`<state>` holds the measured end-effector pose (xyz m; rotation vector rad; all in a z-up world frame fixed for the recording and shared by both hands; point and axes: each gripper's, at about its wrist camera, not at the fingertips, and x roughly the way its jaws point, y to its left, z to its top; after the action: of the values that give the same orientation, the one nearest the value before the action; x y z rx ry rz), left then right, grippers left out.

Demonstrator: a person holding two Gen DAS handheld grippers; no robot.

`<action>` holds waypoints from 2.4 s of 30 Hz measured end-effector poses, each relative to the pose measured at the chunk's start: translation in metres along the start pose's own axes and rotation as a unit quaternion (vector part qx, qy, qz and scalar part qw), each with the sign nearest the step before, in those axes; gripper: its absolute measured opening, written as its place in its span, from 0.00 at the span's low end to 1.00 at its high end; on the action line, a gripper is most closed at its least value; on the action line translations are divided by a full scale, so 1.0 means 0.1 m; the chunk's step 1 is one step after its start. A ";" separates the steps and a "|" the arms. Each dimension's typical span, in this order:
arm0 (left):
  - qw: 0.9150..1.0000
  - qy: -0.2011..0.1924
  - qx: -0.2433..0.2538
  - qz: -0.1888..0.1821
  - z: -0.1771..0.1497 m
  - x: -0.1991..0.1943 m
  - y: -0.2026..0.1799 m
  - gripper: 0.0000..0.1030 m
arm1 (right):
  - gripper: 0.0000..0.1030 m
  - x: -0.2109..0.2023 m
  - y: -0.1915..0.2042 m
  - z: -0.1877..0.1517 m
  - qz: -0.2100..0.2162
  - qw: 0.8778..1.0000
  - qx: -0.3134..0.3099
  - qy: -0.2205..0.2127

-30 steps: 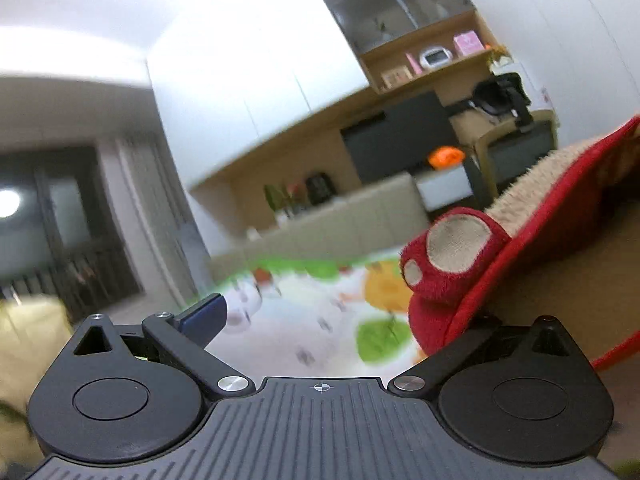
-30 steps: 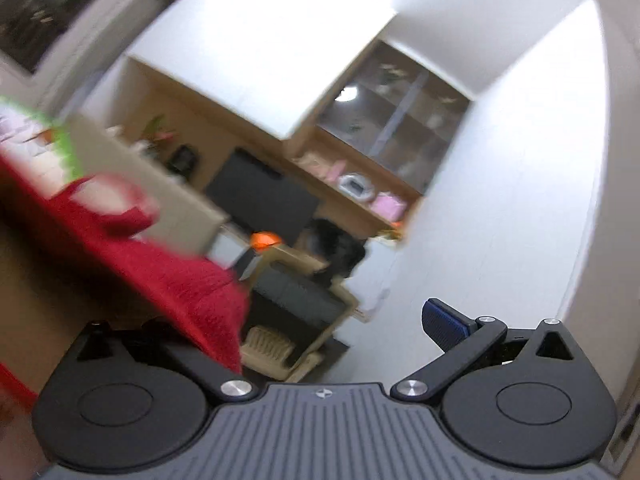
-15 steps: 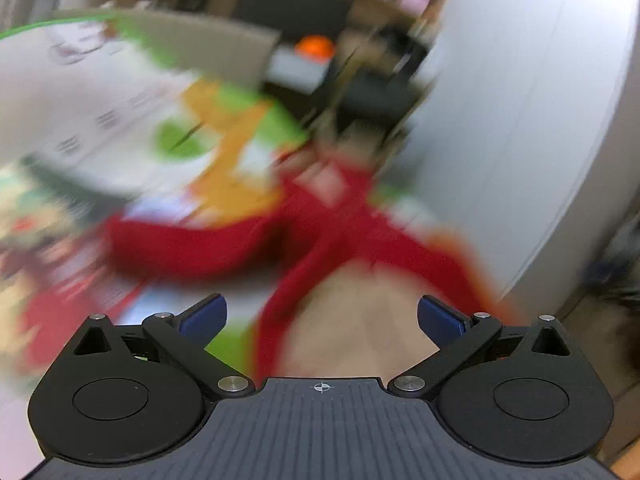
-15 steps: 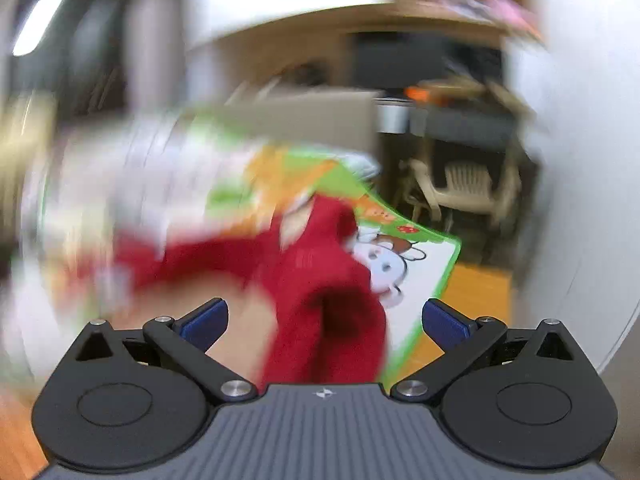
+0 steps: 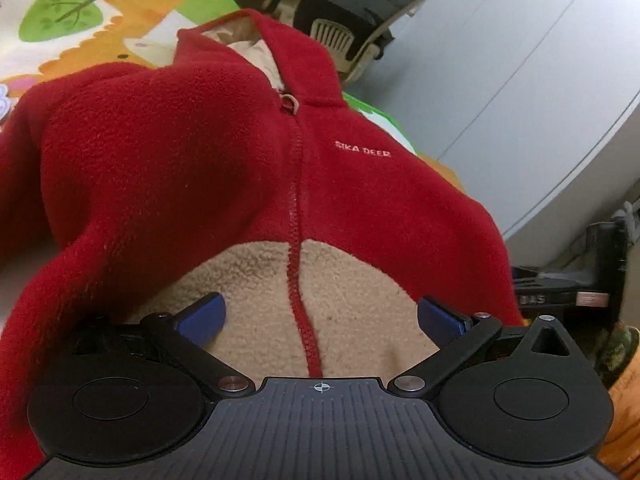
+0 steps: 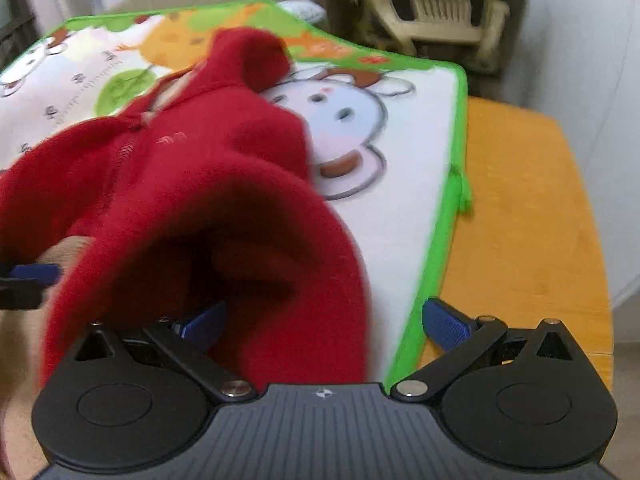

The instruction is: Fold clothes

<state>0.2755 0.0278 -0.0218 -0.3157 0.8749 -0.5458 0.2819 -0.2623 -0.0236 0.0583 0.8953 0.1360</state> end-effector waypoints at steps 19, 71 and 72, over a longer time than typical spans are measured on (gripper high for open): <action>0.996 -0.053 0.073 0.028 -0.25 0.01 -0.17 1.00 | 0.89 -0.09 0.39 0.07 -0.359 0.832 -0.364 -0.214; 0.873 -0.271 -0.394 0.094 0.05 -1.51 1.77 0.82 | 1.00 0.17 0.55 -0.02 0.147 0.985 0.018 -0.085; 0.881 -0.258 -0.391 0.069 0.08 -1.45 1.69 0.82 | 1.00 0.14 0.56 0.00 0.144 0.986 0.011 -0.083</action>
<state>0.2613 0.2497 -0.0045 -1.0775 0.5473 0.0689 0.2857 -0.2050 -0.0284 0.2177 0.7187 0.3853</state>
